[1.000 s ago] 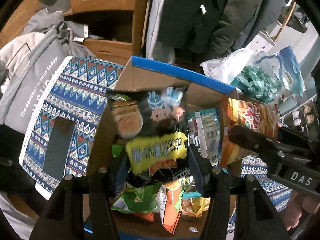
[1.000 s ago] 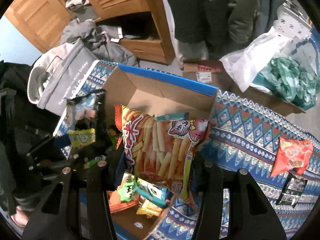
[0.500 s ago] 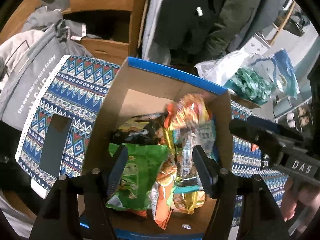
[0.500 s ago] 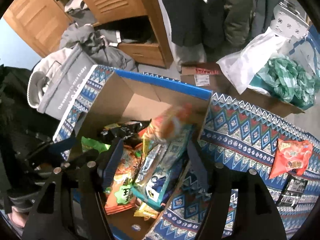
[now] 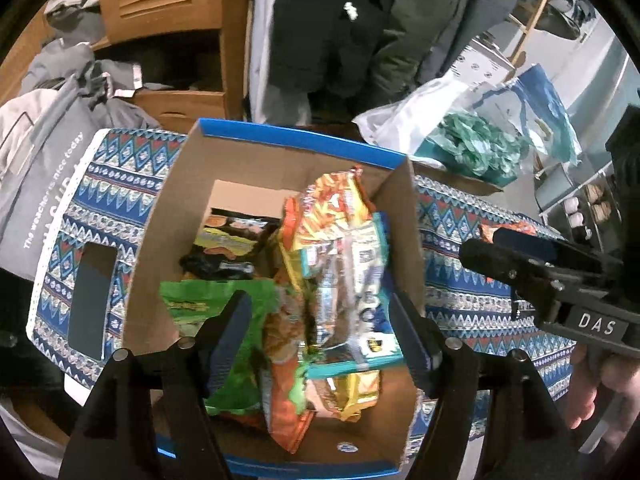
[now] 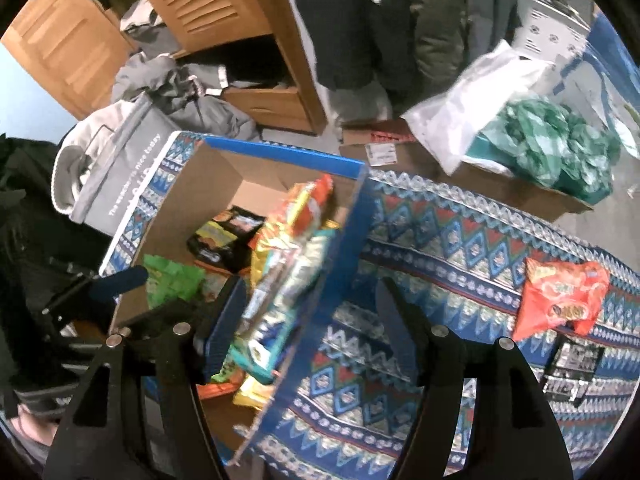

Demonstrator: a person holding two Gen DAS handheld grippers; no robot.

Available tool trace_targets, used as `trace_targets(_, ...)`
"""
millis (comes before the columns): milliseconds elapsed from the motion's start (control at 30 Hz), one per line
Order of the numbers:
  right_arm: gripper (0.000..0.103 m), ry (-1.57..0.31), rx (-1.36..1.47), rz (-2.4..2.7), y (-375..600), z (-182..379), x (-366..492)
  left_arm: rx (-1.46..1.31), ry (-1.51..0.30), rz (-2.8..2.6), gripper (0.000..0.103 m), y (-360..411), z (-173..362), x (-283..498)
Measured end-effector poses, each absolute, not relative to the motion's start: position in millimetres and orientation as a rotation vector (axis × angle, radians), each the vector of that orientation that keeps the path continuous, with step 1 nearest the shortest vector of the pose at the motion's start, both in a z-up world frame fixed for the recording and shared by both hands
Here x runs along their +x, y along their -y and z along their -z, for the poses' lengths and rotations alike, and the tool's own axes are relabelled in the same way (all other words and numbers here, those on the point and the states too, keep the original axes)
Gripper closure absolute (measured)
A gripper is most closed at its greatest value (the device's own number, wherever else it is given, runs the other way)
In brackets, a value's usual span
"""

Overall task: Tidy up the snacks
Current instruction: 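Move both grippers back toward the last orange bag and black pack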

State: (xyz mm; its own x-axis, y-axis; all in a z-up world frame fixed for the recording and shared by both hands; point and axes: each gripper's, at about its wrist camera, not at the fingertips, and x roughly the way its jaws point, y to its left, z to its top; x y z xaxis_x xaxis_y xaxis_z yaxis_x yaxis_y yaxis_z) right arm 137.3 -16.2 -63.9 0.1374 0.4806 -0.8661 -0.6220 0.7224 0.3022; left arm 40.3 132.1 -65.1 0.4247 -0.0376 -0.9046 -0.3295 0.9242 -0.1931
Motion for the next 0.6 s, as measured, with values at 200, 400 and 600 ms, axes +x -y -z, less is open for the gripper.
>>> trace_targets(200, 0.035, -1.2, -0.134, -0.763, 49.2, 71.9, 141.3, -0.342, -1.132, -0.149, 0.031, -105.9, 63.2, 50.8)
trace_targets(400, 0.034, -1.218, -0.108, -0.714, 88.8, 82.5, 149.1, -0.3, -1.154, -0.111, 0.031, -74.8, 66.1, 62.9)
trace_targets(600, 0.034, -1.217, -0.076, -0.672, 124.3, 86.3, 156.4, -0.25, -1.171, -0.086, 0.031, -42.2, 68.1, 79.3)
